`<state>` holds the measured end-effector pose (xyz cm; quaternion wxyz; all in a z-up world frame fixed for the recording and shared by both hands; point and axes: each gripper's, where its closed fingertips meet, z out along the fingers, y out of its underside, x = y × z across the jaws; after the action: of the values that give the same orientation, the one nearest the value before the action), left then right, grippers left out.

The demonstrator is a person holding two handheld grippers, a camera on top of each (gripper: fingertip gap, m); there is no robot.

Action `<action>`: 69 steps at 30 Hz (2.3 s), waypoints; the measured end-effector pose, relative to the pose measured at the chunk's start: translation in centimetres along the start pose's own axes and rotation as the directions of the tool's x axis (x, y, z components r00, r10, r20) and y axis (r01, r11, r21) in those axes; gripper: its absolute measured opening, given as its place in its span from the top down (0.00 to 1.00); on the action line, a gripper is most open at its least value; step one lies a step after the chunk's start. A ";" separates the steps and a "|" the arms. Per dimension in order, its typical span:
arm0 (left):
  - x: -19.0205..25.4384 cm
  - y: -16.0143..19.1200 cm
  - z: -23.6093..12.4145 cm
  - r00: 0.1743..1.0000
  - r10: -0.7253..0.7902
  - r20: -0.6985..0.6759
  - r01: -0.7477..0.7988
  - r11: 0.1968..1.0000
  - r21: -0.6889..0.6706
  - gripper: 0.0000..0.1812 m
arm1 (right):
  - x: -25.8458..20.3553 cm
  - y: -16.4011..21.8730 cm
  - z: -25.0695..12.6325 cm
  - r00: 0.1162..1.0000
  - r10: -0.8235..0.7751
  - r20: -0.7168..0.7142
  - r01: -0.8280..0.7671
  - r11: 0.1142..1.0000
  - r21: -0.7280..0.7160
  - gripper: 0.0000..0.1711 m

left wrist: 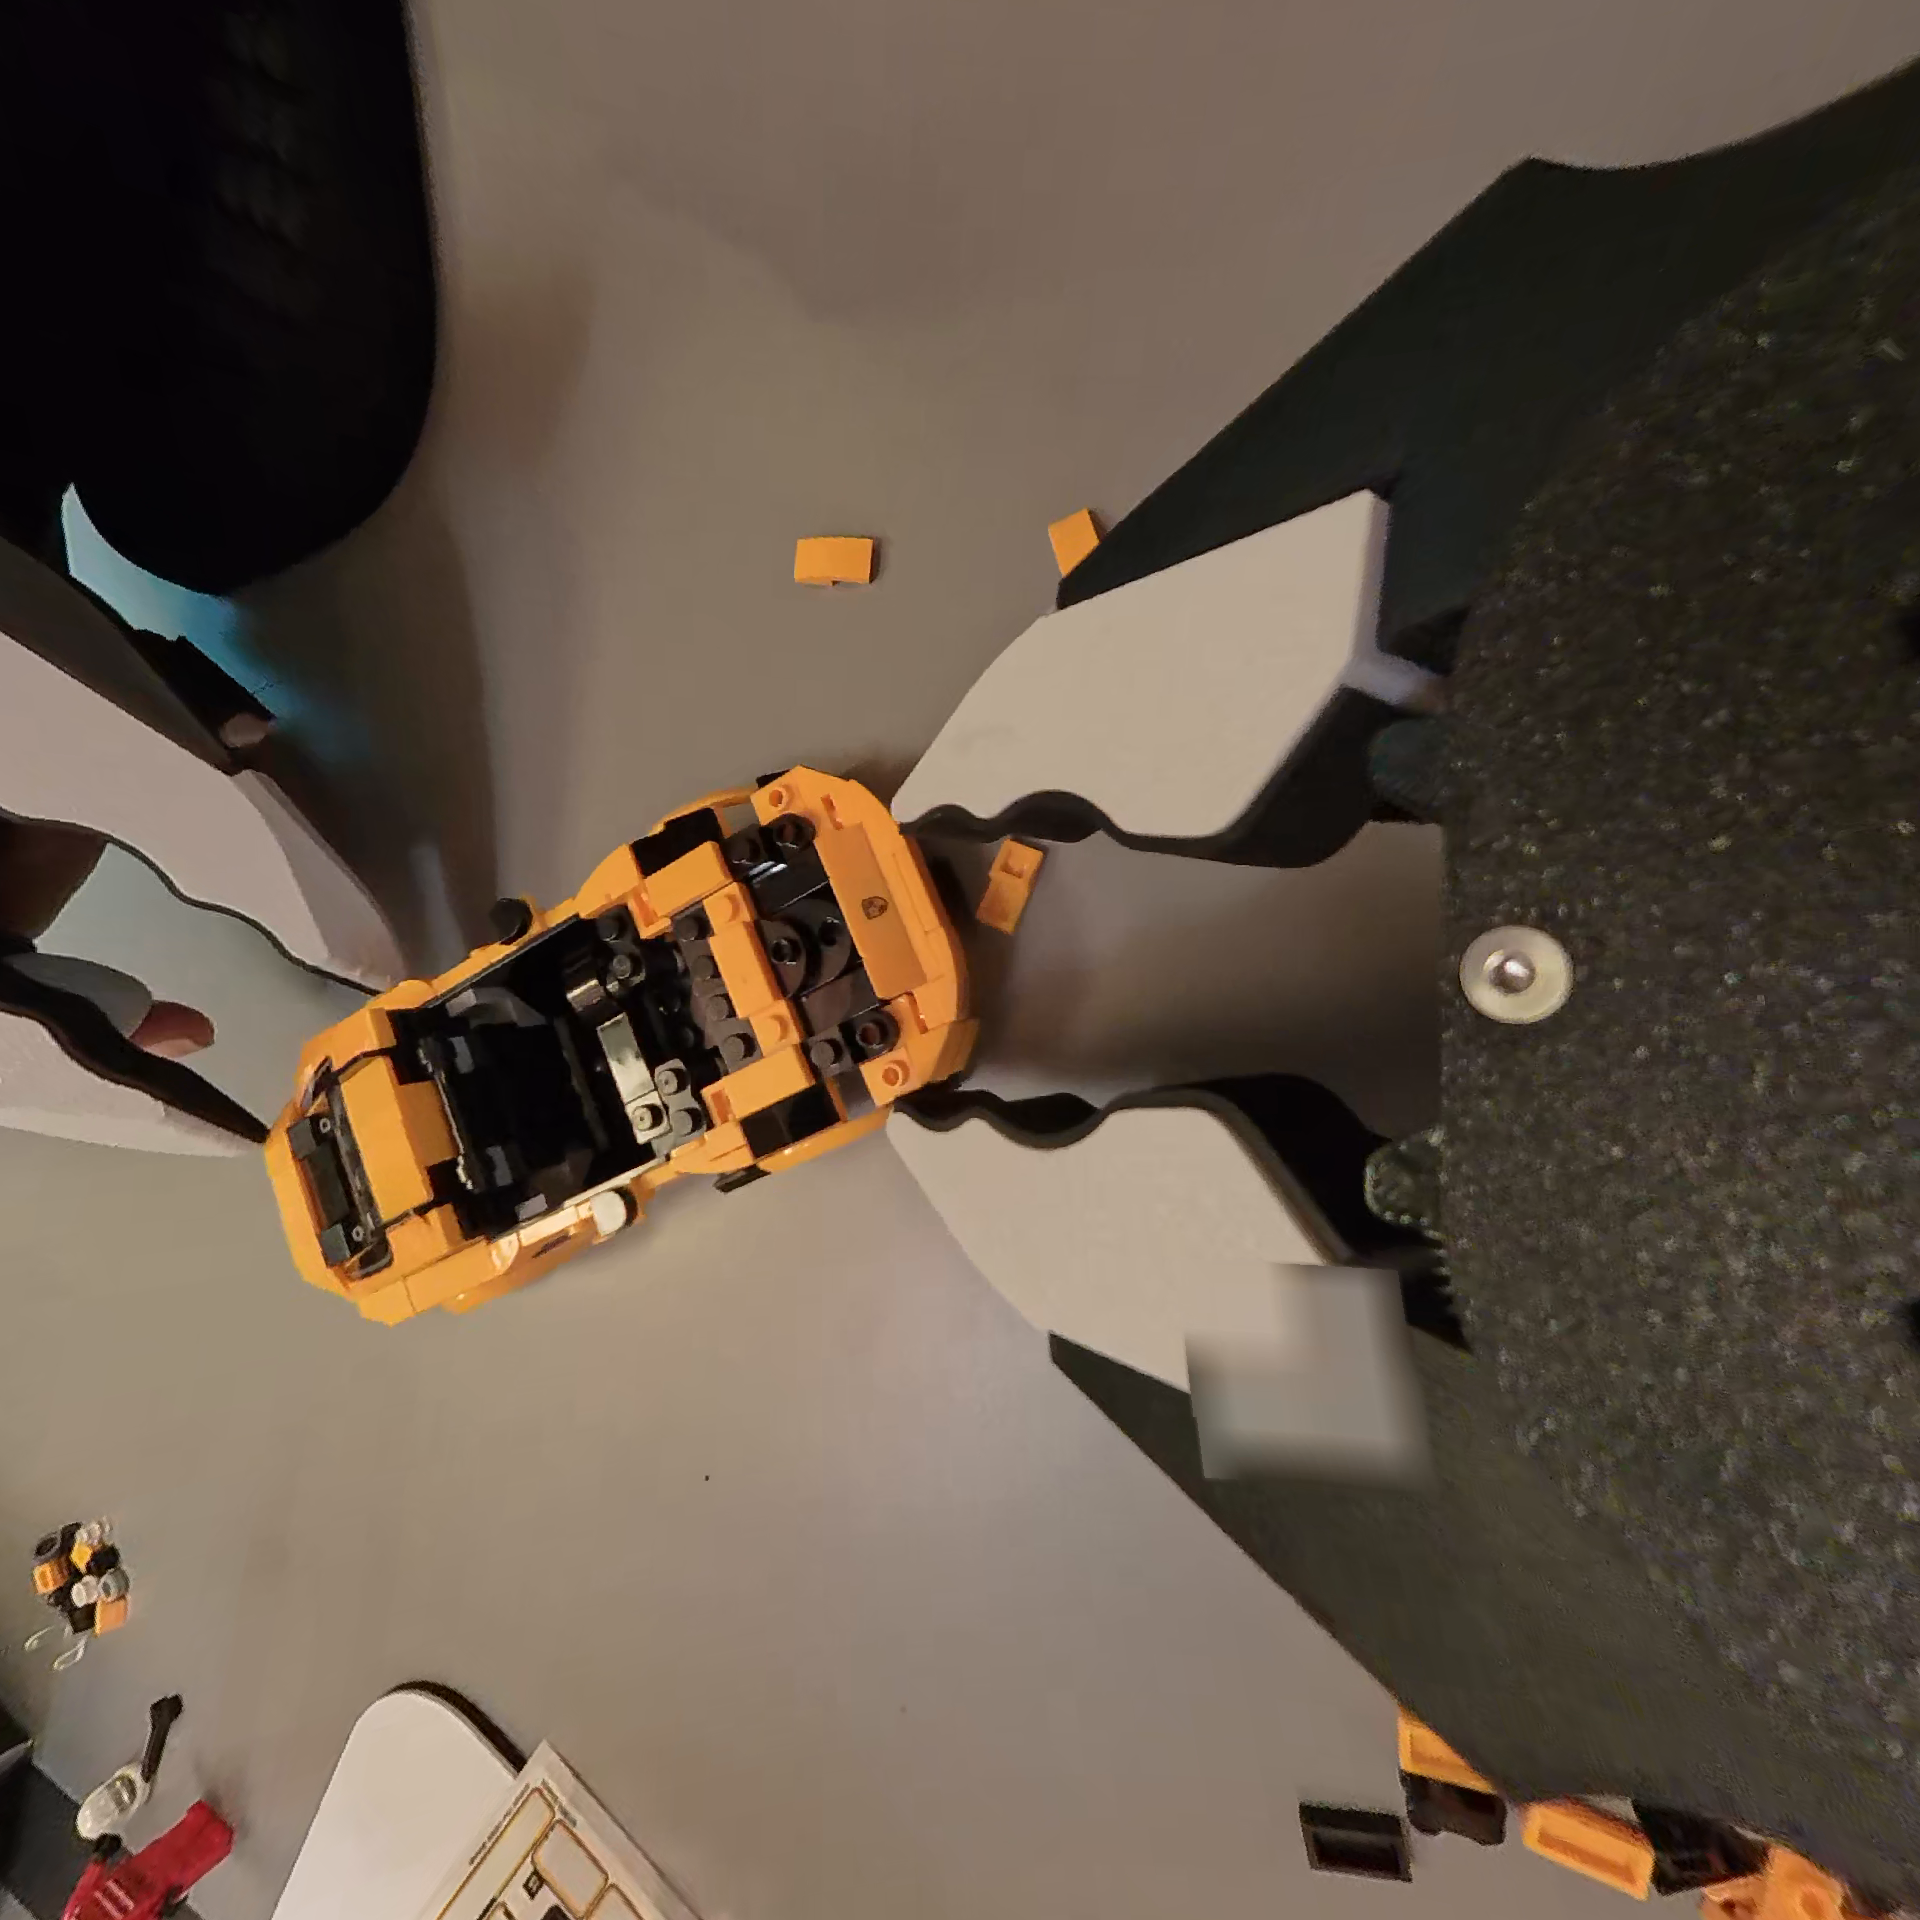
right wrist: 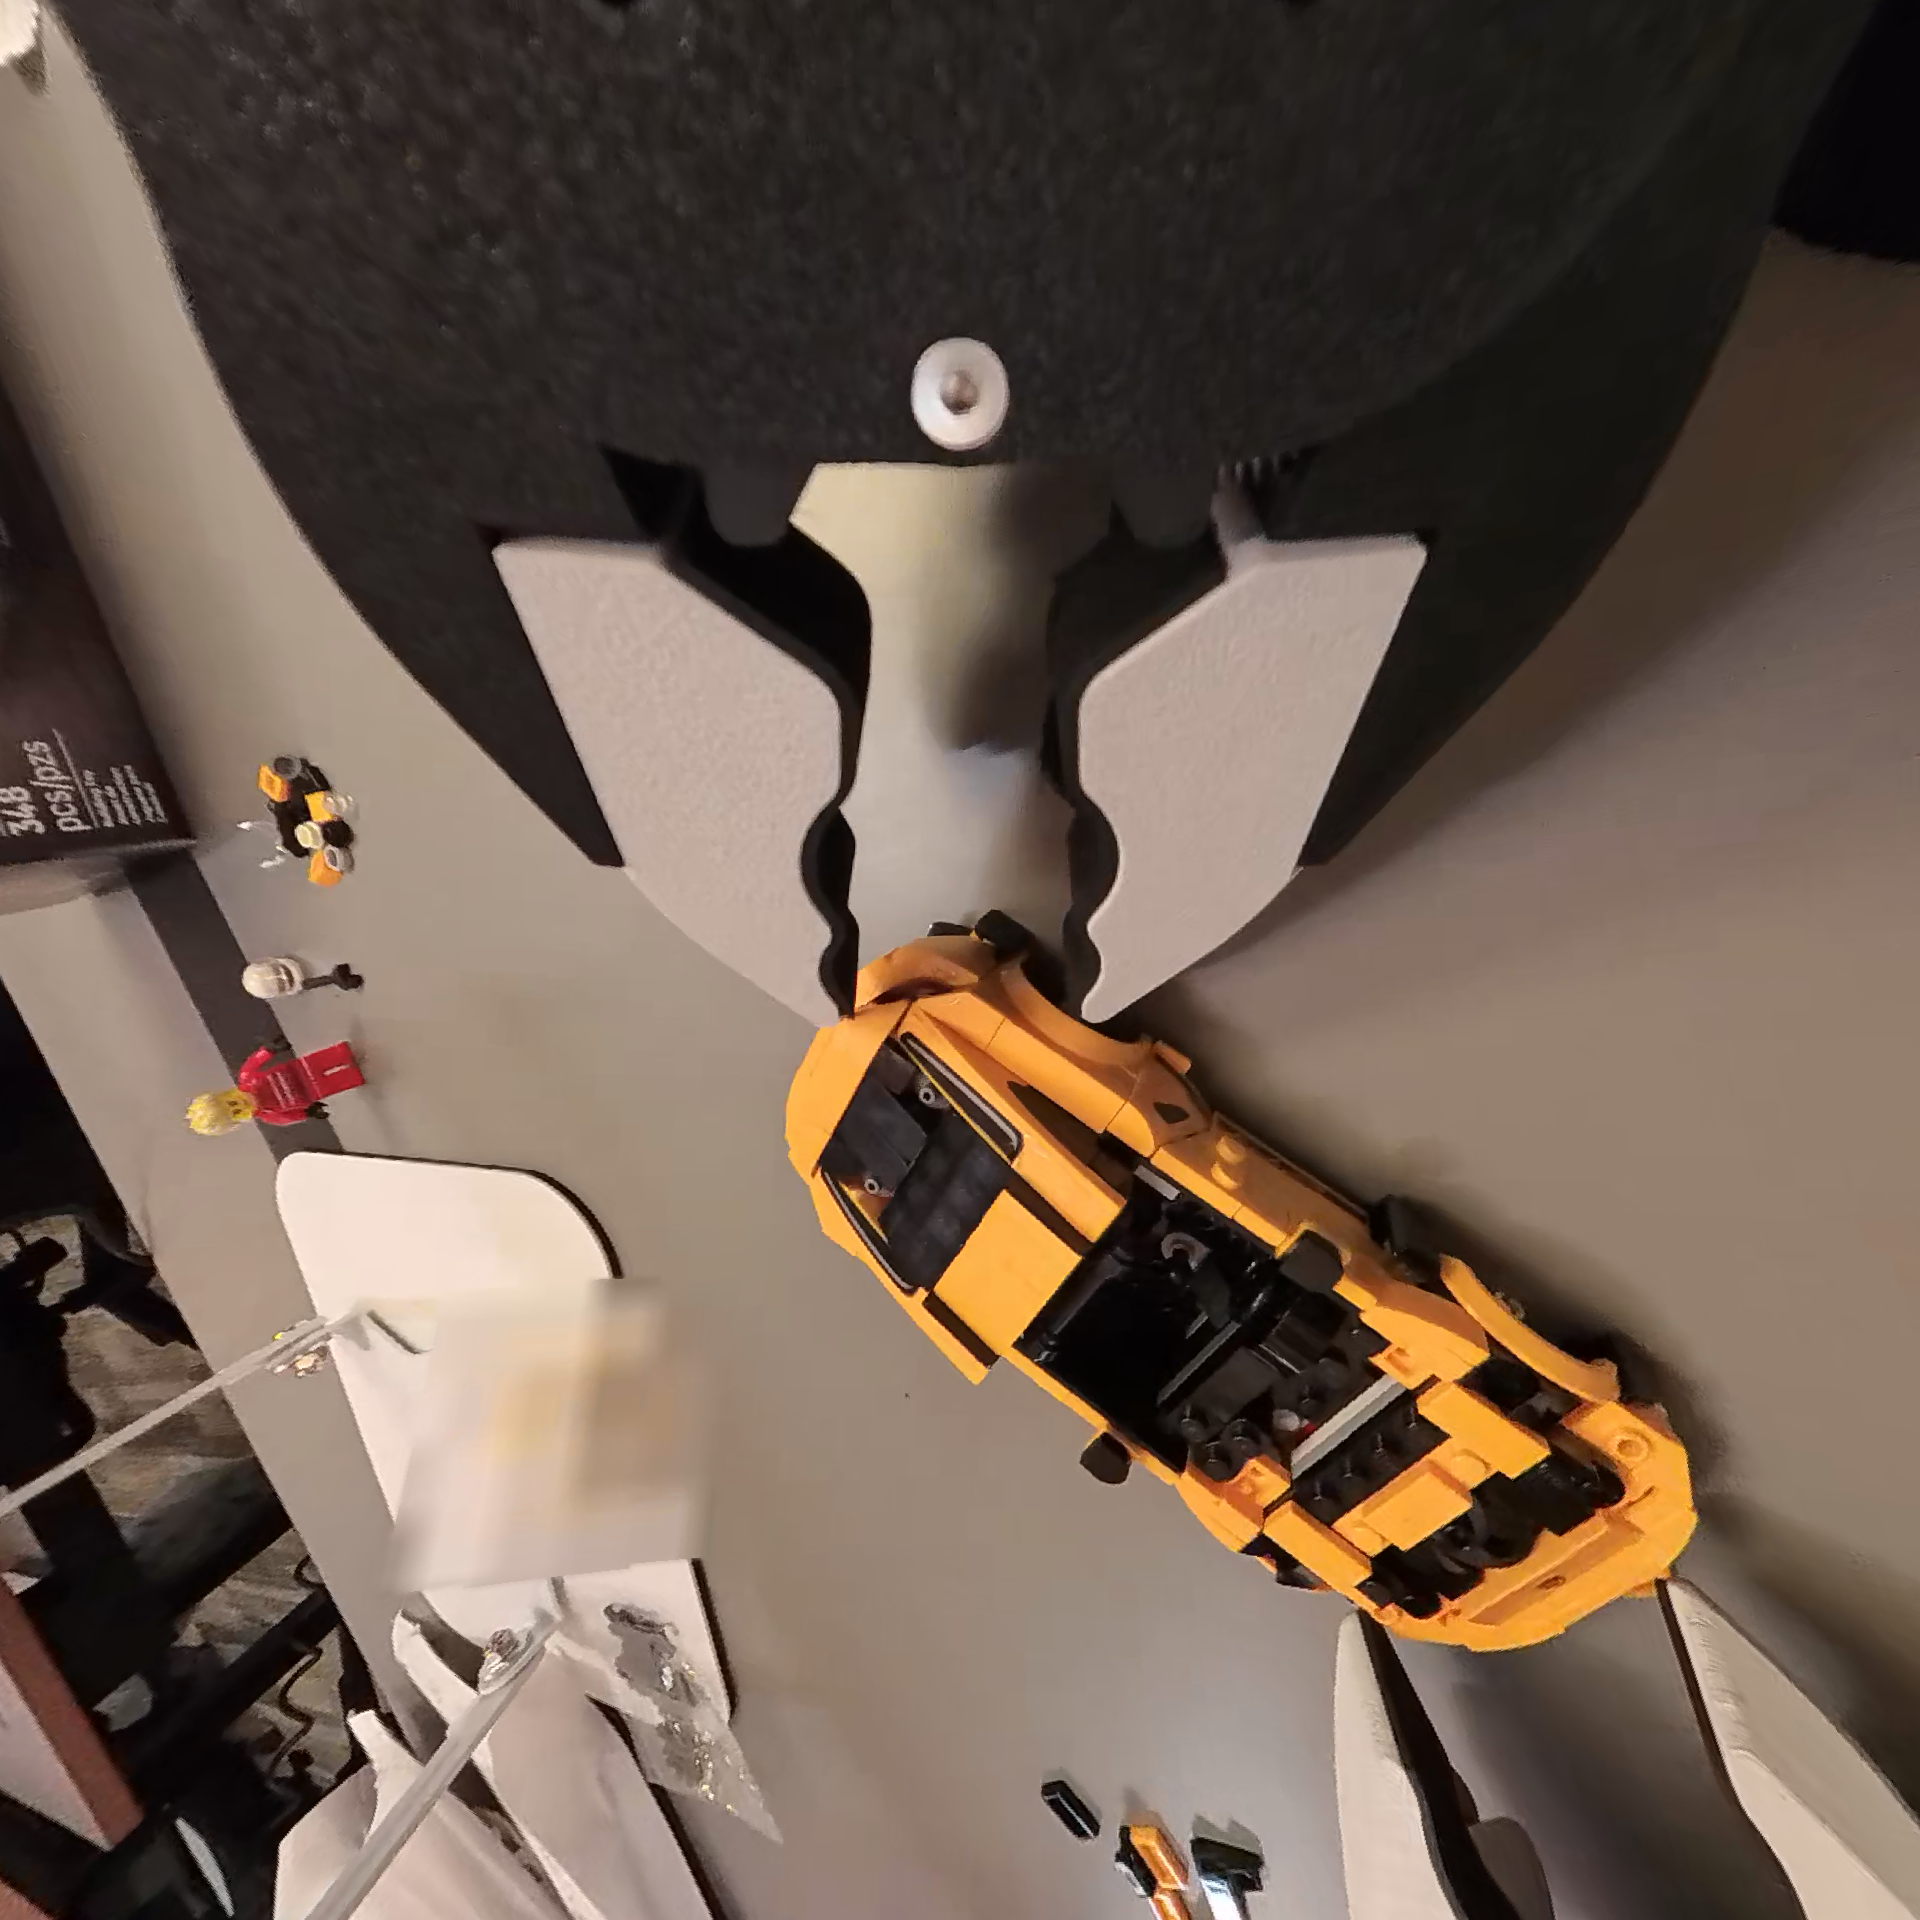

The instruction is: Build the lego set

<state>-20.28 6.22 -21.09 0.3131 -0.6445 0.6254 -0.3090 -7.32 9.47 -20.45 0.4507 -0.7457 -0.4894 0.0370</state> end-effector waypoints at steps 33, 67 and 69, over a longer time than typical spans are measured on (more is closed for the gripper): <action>-1.0 -1.2 -1.4 0.996 0.038 0.086 -0.043 0.997 0.058 0.87 | 0.7 -1.7 -1.1 0.999 0.042 -0.024 -0.038 0.992 0.121 0.80; -5.7 -4.8 -6.9 0.929 -0.113 0.351 -0.023 0.932 0.361 1.00 | 3.5 -4.2 -2.8 0.976 0.158 -0.146 -0.110 0.950 0.292 0.83; -5.8 -4.9 -6.9 0.927 -0.128 0.353 -0.015 0.927 0.374 1.00 | 5.5 -5.1 -3.6 0.952 0.217 -0.215 -0.130 0.925 0.356 0.84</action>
<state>-22.89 11.96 -13.03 0.5321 -0.6384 0.4662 -0.3031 -6.21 11.99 -12.62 0.6249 -0.6965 -0.3465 0.0658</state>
